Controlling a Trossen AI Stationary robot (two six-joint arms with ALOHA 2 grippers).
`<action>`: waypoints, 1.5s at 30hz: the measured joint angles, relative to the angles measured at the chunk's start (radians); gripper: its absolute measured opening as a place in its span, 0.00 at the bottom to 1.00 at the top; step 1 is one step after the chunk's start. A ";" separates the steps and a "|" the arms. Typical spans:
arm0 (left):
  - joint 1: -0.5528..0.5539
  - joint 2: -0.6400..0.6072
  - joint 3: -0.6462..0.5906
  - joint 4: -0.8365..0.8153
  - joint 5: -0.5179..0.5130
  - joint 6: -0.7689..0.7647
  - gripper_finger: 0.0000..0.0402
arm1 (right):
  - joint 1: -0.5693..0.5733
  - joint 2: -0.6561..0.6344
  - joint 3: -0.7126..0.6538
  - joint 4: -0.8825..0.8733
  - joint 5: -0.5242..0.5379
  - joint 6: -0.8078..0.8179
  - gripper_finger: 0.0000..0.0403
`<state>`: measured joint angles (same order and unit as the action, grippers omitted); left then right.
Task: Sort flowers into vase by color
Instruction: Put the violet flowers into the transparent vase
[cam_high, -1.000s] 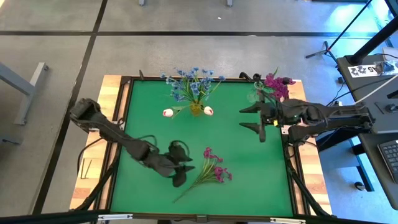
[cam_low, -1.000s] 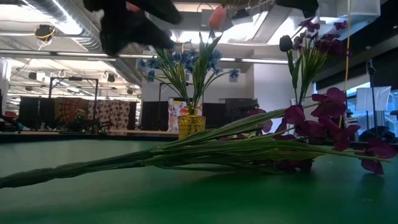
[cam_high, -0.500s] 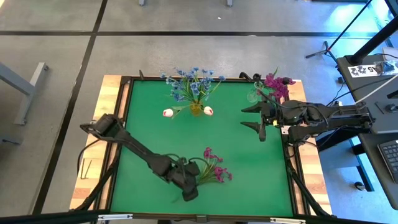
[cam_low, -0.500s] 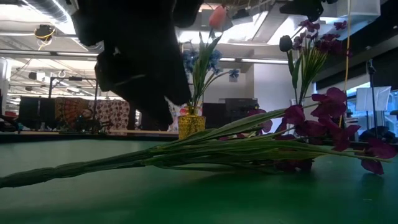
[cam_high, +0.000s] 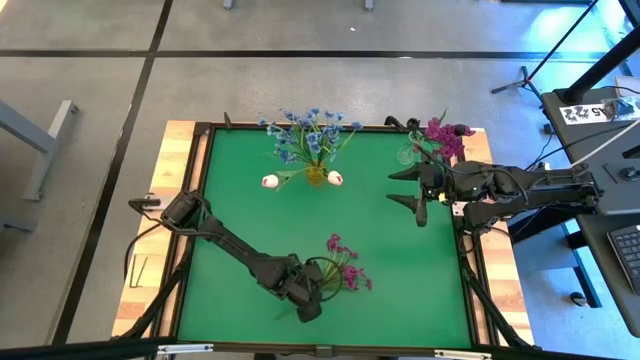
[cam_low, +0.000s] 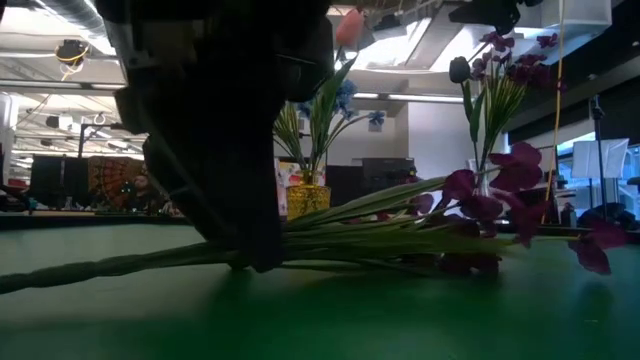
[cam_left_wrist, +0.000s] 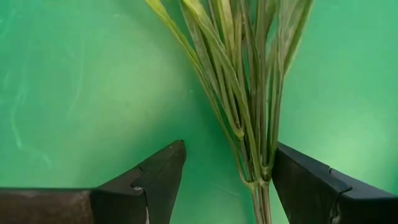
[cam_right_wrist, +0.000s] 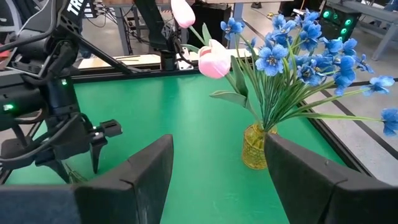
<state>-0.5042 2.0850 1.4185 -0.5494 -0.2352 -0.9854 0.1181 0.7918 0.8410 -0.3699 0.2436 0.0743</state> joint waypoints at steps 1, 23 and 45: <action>0.003 0.000 0.000 -0.001 0.000 0.002 0.57 | 0.000 0.000 0.000 0.001 0.000 0.000 0.62; 0.024 -0.246 -0.002 -0.040 -0.274 0.072 0.03 | 0.000 -0.160 0.085 -0.027 -0.085 -0.005 0.62; 0.163 -0.472 -0.002 0.823 -0.378 0.933 0.02 | 0.000 -0.035 0.080 0.295 -0.328 -0.108 0.62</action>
<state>-0.3417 1.6127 1.4170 0.2736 -0.6129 -0.0520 0.1184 0.7568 0.9213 -0.0749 -0.0849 -0.0342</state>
